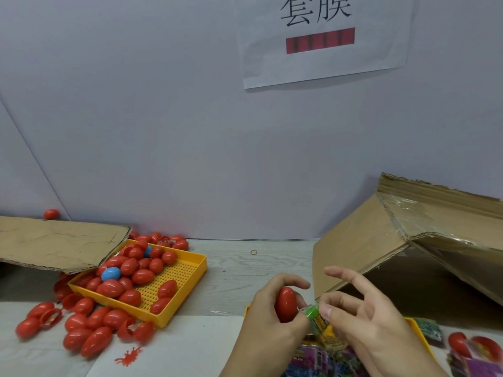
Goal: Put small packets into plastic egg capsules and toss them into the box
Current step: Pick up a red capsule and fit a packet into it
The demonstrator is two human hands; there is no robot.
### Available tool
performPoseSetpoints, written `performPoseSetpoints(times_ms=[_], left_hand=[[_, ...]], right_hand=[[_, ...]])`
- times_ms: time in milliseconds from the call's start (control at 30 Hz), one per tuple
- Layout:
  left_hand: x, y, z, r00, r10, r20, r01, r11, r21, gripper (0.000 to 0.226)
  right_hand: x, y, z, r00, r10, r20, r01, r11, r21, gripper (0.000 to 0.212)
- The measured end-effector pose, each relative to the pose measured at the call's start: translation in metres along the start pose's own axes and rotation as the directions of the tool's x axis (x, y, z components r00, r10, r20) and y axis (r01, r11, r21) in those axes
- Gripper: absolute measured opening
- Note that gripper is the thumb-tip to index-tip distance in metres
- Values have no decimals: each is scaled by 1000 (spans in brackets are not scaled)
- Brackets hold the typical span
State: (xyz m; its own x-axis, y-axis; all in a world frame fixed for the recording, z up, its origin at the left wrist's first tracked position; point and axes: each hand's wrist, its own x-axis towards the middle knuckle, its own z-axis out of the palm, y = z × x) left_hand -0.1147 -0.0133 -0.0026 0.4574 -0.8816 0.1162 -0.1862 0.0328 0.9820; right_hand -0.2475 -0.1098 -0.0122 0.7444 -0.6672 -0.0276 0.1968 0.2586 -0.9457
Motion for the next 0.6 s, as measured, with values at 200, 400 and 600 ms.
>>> performPoseSetpoints(times_ms=[200,400,600], left_hand=[[1,1,1,996,18,-83,-17,1000,8,22],[3,1,0,987,21,-161,-19,1000,15,27],[3,1,0,987,36,-158,-35,999,9,28]], right_hand=[[0,0,2,999,-27,-41,27,1000,11,71],[-2,-3,6,998,27,-57,-31,997,-74,65],[0,-4,5,993,85,-86,-99,978,-186,56]])
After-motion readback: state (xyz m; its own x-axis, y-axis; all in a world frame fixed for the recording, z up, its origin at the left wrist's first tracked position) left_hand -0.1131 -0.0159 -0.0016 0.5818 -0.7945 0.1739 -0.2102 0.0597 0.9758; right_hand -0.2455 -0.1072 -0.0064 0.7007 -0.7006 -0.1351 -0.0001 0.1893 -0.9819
